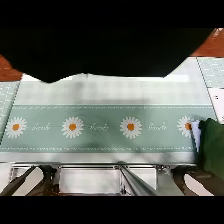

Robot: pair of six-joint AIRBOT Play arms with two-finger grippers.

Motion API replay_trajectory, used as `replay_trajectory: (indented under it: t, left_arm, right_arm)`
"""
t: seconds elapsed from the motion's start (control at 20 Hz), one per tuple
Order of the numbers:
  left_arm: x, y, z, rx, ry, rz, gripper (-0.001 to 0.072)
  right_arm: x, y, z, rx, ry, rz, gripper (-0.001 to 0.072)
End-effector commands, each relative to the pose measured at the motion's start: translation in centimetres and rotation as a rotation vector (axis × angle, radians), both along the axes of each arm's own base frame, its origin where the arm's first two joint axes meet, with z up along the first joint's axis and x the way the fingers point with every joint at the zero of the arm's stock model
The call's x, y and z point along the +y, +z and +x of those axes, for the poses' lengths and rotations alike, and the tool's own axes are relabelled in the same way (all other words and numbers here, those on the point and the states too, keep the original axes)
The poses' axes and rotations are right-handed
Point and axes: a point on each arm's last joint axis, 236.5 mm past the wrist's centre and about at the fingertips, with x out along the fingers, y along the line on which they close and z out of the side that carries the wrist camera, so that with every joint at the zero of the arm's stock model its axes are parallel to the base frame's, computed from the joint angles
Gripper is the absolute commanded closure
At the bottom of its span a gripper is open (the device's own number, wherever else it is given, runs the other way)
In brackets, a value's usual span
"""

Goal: Fold the shirts.

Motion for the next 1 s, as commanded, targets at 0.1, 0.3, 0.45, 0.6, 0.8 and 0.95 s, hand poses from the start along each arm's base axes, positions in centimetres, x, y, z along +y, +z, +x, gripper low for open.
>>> replay_trajectory:
  t: [0.1, 0.3, 0.45, 0.6, 0.8, 0.95]
  left_arm:
    - [-0.6, 5.5, -9.4, -0.175, 0.291, 0.229, 0.0684]
    - [0.1, 5.2, -14.7, -0.178, 0.441, 0.36, 0.0684]
    - [2.8, 3.4, -18.1, -0.103, 0.543, 0.376, 0.0685]
    - [3.9, 0.4, -16.6, 0.019, 0.535, 0.371, 0.0684]
    - [3.9, -9.8, -7.5, 0.341, 0.418, 0.367, 0.0684]
    - [3.5, -19.7, -0.6, 0.605, 0.33, 0.284, 0.0684]
  right_arm:
    - [-2.9, 4.2, -9.4, -0.123, -0.114, -0.04, 0.0689]
    - [-4.1, 1.0, -12.2, 0.006, -0.156, -0.069, 0.0689]
    - [-4.2, -2.7, -12.0, 0.139, -0.154, -0.078, 0.0689]
    - [-4.1, -6.1, -9.7, 0.232, -0.154, -0.078, 0.0689]
    - [-2.5, -12.6, -3.8, 0.345, -0.107, -0.038, 0.0689]
    - [-1.8, -18.4, 1.4, 0.449, -0.085, -0.027, 0.0689]
